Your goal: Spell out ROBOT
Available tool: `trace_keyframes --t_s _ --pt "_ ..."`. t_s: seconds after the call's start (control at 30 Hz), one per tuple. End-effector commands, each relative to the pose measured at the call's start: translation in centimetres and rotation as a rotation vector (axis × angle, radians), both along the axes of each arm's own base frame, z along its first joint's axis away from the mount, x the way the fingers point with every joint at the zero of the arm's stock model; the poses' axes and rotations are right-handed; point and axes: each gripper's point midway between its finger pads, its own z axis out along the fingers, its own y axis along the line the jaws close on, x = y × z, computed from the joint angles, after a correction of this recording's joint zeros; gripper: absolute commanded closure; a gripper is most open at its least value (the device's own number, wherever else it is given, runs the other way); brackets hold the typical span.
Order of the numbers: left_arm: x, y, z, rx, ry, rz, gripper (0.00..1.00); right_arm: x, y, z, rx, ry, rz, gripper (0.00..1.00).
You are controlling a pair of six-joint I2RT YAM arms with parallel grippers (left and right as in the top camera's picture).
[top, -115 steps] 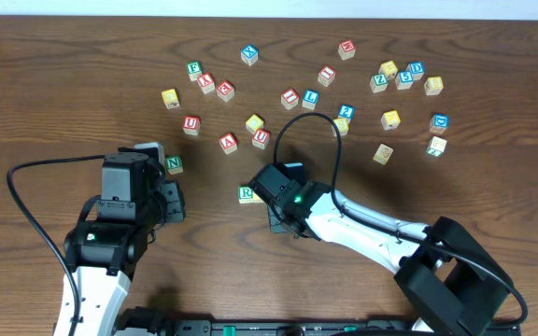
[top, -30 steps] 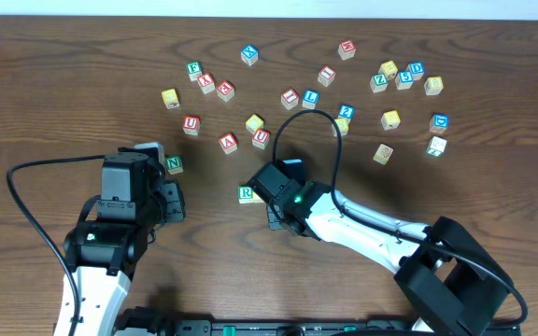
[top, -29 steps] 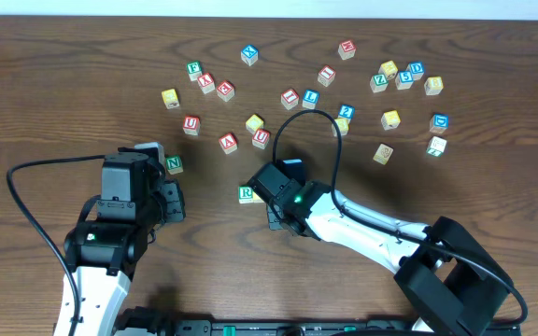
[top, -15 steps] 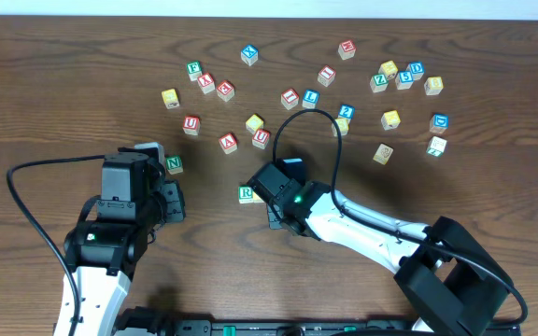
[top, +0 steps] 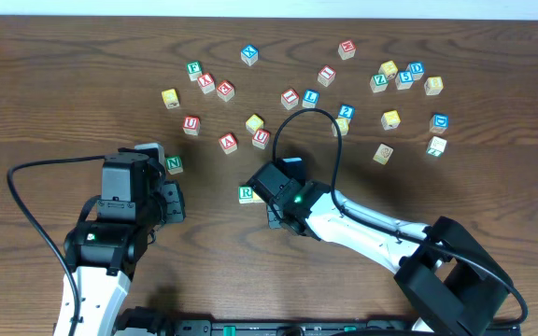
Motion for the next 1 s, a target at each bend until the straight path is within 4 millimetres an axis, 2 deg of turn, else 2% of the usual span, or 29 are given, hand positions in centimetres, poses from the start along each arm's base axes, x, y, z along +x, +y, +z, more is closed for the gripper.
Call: trace_keyframes --t_s 0.0,0.97 --pt "-0.07 -0.04 0.18 0.004 -0.006 -0.018 0.92 0.07 -0.44 -0.51 -0.034 -0.012 0.009 0.99" --pt "-0.07 -0.04 0.18 0.004 -0.006 -0.018 0.92 0.64 -0.43 -0.3 -0.039 -0.042 0.009 0.99"
